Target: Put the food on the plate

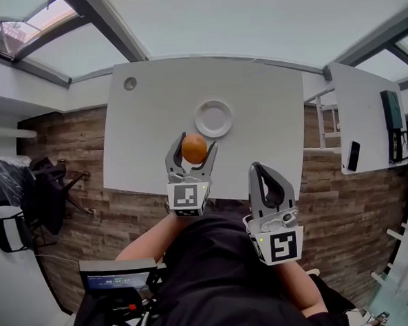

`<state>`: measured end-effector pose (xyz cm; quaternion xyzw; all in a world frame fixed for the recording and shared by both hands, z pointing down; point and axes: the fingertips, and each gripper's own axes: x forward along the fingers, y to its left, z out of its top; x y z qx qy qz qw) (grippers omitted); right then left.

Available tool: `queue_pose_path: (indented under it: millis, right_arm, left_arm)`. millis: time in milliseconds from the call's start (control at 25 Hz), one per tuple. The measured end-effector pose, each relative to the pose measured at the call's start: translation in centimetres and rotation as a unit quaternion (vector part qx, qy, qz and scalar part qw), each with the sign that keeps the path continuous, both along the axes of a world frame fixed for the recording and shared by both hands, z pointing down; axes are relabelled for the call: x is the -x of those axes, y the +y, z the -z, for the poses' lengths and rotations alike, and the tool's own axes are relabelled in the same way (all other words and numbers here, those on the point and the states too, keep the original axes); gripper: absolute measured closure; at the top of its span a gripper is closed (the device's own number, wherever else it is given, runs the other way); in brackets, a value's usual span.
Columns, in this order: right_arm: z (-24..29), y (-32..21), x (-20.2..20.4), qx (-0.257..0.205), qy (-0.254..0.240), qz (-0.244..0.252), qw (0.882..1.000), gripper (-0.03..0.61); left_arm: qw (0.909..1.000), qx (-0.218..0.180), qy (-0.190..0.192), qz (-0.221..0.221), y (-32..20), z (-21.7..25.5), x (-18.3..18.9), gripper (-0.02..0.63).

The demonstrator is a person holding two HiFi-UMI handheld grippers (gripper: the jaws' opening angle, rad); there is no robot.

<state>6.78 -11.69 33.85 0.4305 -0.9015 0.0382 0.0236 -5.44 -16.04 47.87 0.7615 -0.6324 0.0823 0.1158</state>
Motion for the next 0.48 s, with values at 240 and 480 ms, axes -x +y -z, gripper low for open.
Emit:
queue_pose_path:
  millis: [240, 480]
  right_arm:
    - [-0.5, -1.5, -0.7, 0.006, 0.007, -0.018, 1.000, 0.572]
    - [-0.8, -1.1, -1.4, 0.017, 0.014, -0.023, 1.000, 0.572]
  left_arm:
    - [0.9996, 0.011, -0.014, -0.024, -2.6, -2.1, -0.5, 0.272]
    - [0.9995, 0.015, -0.016, -0.021, -3.2, -2.8, -0.1, 0.272]
